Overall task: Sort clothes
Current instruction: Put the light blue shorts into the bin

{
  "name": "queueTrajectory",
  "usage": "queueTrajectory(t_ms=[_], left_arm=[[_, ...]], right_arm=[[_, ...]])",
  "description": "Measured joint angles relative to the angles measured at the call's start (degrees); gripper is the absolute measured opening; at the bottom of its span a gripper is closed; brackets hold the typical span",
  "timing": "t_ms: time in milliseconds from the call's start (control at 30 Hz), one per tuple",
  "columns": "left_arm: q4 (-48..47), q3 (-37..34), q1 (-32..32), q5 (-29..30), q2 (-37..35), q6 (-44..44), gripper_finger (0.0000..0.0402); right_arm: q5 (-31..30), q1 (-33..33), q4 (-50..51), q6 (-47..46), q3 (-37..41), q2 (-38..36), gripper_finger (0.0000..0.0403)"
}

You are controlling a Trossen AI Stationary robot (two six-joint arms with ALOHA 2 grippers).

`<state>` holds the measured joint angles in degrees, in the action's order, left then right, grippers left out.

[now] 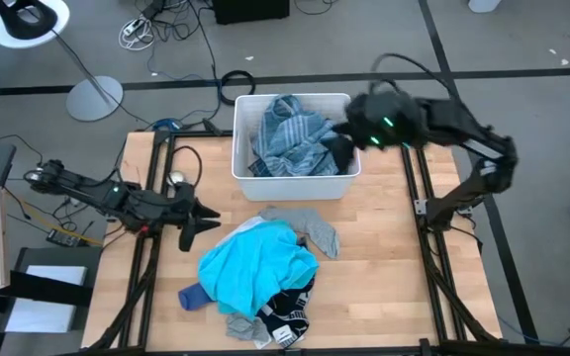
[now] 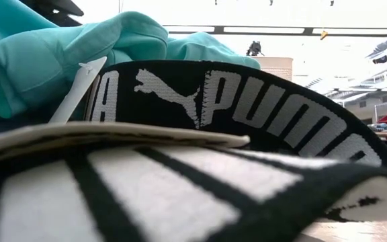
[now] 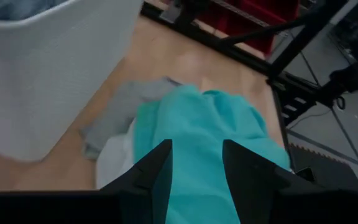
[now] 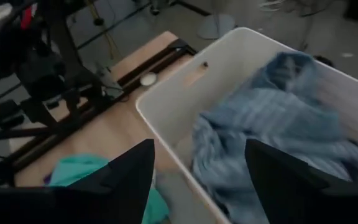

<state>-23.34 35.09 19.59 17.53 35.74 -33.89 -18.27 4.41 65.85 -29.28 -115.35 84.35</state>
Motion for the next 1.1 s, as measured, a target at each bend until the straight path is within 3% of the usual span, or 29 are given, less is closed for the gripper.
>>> queueTrajectory(t_ms=[133, 233, 333, 433, 567, 767, 933, 1000, 1100], left_arm=[[4.60, 0.00, 0.00, -2.76, 5.27, 0.86, 0.0147], [6.72, 0.00, 0.00, -4.93, 10.28, -0.46, 0.0147], [10.71, 0.00, 0.02, -5.38, 15.58, -2.52, 0.0147], [15.84, 0.09, 0.02, -5.41, 20.93, -4.34, 0.0147], [15.02, 3.93, -0.07, -5.15, 28.79, -3.31, 0.0147], [15.10, 7.79, -0.16, -4.33, 41.72, 6.30, 0.0147], [19.82, 8.13, -0.46, -4.70, 49.88, 4.88, 0.0142], [20.65, 8.35, -0.46, -5.37, 51.17, 2.13, 0.0114], [20.15, 10.50, -0.48, -5.83, 51.31, -0.84, 0.0029]], right_arm=[[-13.26, -12.08, 9.29, -8.77, 0.00, -3.38, 0.0249], [-19.66, -20.62, 16.85, -17.47, 0.00, -3.93, 0.0249], [-22.28, -28.18, 24.37, -26.37, 0.05, -3.85, 0.0249], [-22.99, -34.43, 23.64, -29.87, 2.40, -3.73, 0.0248], [-24.58, -41.90, 24.33, -38.15, 7.46, -3.45, 0.0246], [-24.74, -49.84, 20.92, -51.03, 19.33, -2.80, 0.0246], [-24.72, -53.17, 10.35, -56.01, 30.15, -2.86, 0.0246], [-24.35, -53.56, 5.25, -56.23, 34.21, -2.86, 0.0246], [-23.53, -53.66, -2.93, -56.28, 40.39, -2.83, 0.0245]])
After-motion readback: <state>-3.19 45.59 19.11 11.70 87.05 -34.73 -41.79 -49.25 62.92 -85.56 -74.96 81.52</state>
